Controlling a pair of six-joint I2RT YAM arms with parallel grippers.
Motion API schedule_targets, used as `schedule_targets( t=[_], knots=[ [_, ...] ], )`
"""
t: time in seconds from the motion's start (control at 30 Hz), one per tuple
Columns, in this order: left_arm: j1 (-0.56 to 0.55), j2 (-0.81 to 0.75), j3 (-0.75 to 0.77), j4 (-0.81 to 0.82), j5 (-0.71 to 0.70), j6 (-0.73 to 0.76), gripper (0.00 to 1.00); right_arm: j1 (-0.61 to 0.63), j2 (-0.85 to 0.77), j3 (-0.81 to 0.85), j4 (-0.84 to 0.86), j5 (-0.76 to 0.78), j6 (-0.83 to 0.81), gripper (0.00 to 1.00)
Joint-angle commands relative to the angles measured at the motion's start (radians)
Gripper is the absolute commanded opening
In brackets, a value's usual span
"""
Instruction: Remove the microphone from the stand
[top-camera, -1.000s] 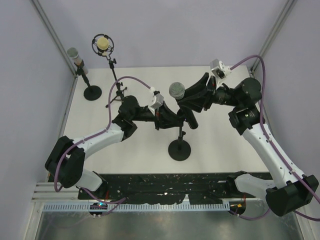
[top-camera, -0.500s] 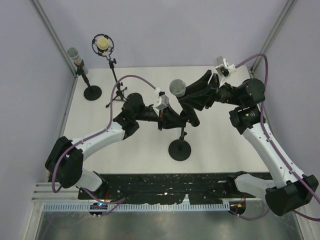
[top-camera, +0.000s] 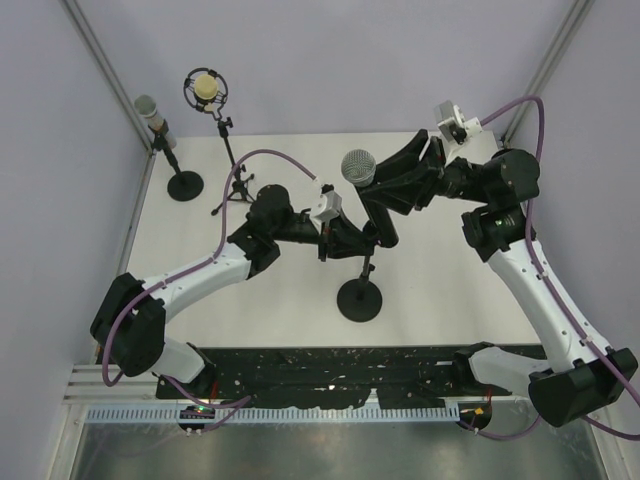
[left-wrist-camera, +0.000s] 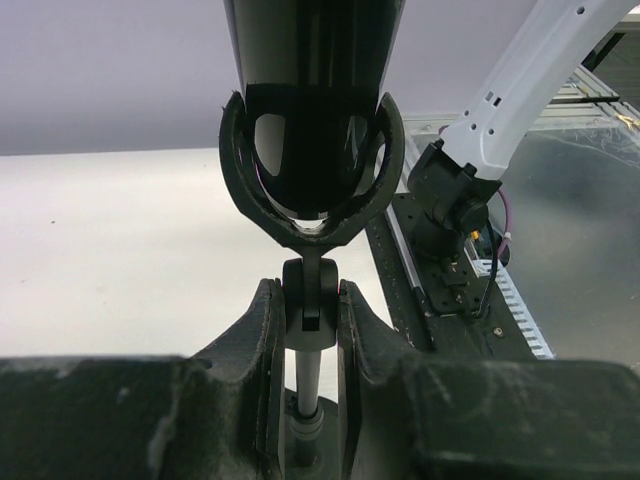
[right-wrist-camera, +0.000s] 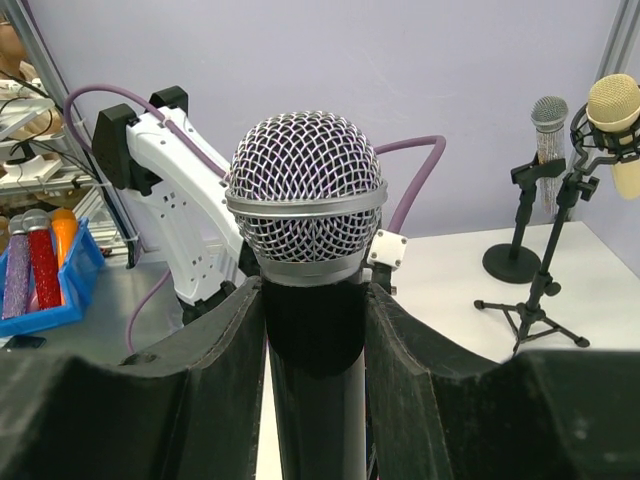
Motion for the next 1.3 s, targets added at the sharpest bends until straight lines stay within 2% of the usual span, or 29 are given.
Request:
schedule_targets(
  t=[0.0,0.4,0.53,0.63,0.77,0.9,1.07,1.27],
  knots=[
    [-0.008,0.068,-0.030,-0.214,-0.076,0.079,0.00,-0.003,-0.014,0.112,0.140,0.038,0.052,0.06],
    [-0.008,0.062,-0.032,-0.220,-0.077,0.089,0.00,-0.052,0.005,0.216,0.097,0.038,0.055,0.06],
    [-0.007,0.058,-0.035,-0.220,-0.077,0.092,0.00,-0.065,0.006,0.265,-0.024,0.061,-0.021,0.06],
    [-0.007,0.058,-0.036,-0.220,-0.077,0.092,0.00,-0.070,0.006,0.314,-0.214,0.105,-0.165,0.06],
    [-0.007,0.049,-0.035,-0.223,-0.082,0.095,0.00,-0.072,0.005,0.357,-0.429,0.228,-0.361,0.05],
    [0.010,0.027,-0.036,-0.220,-0.088,0.085,0.00,-0.072,-0.008,0.342,-0.591,0.415,-0.561,0.05],
    [0.042,-0.013,-0.049,-0.191,-0.107,0.065,0.00,-0.079,-0.009,0.233,-0.655,0.728,-0.748,0.05],
    [0.062,-0.054,-0.067,-0.174,-0.151,0.062,0.00,-0.182,0.052,0.103,-0.638,0.843,-0.804,0.06]
  ],
)
